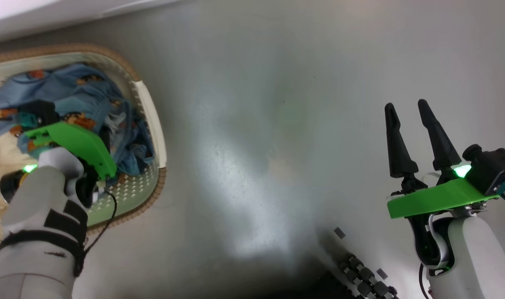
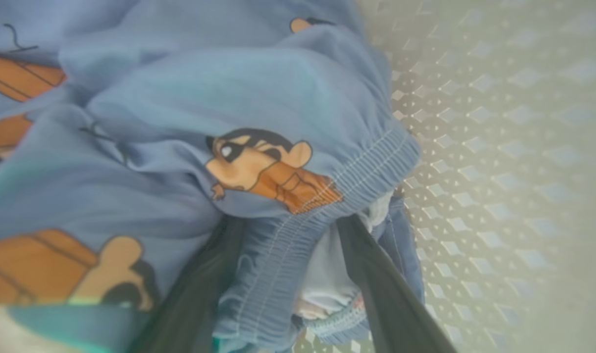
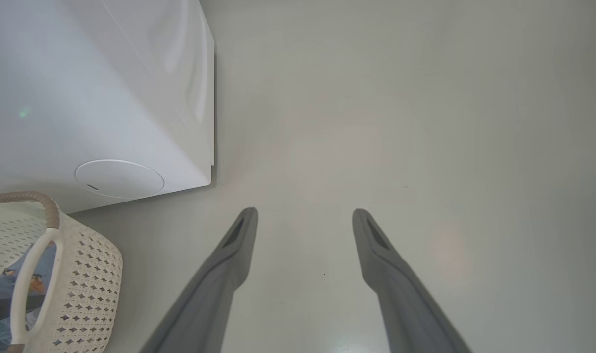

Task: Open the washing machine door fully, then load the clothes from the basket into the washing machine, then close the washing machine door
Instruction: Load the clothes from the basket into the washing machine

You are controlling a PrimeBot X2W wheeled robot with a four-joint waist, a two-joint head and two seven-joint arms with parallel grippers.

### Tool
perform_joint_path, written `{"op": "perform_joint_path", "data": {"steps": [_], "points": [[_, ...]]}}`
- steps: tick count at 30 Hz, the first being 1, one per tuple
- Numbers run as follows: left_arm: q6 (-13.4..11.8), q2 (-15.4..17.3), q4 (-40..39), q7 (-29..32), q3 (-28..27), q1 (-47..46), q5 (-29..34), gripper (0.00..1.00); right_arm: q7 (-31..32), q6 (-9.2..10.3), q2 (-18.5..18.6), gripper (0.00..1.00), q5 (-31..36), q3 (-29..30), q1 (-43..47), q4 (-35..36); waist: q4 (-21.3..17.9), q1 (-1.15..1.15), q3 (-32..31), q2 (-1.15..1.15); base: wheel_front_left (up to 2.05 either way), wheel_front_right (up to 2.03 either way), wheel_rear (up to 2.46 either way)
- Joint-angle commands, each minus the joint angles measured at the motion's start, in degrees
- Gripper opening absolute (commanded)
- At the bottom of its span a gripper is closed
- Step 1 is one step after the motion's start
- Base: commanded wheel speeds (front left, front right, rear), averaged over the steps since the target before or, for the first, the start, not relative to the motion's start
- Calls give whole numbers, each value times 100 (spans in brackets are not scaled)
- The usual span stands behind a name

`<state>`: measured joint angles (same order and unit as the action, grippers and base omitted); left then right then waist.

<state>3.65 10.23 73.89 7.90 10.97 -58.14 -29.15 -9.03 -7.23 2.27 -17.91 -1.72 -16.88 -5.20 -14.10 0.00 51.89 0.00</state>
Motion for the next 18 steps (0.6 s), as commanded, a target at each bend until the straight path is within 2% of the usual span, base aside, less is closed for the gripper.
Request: {"op": "perform_joint_path", "data": {"steps": [1, 2, 3, 4, 5, 6, 10, 18], "points": [[-46, 178, -22, 1, -75, 72, 16, 100, -62, -25, 61, 100, -71, -126, 97, 94, -90, 0, 121, 0, 0, 0, 0], [-74, 176, -20, 8, -81, 48, 4, 100, -71, -25, 61, 100, -83, -131, 88, 89, -104, 0, 143, 0, 0, 0, 0], [-130, 183, -18, -18, -75, 30, 10, 64, -80, -25, 61, 100, -84, -133, 81, 79, -114, 0, 153, 0, 0, 0, 0], [-187, 187, -16, -14, -57, 20, 26, 36, -88, -25, 61, 100, -86, -137, 72, 69, -127, 0, 162, 0, 0, 0, 0], [-225, 192, -14, -17, -55, 13, 24, 15, -96, -25, 61, 100, -92, -139, 63, 62, -137, 0, 172, 0, 0, 0, 0], [-283, 202, -13, -65, -72, 1, 10, 0, -108, -25, 61, 100, -97, -137, 53, 55, -146, 0, 184, 0, 0, 0, 0], [-450, 193, -8, -207, -29, -11, 44, 0, -145, -25, 61, 100, -107, -104, 42, 34, -148, 0, 182, 0, 0, 0, 0], [-566, 111, -2, -439, -2, 13, 12, 0, -139, -25, 61, 100, -64, 4, 58, 108, 2, 0, 126, 0, 0, 0, 0]]}}
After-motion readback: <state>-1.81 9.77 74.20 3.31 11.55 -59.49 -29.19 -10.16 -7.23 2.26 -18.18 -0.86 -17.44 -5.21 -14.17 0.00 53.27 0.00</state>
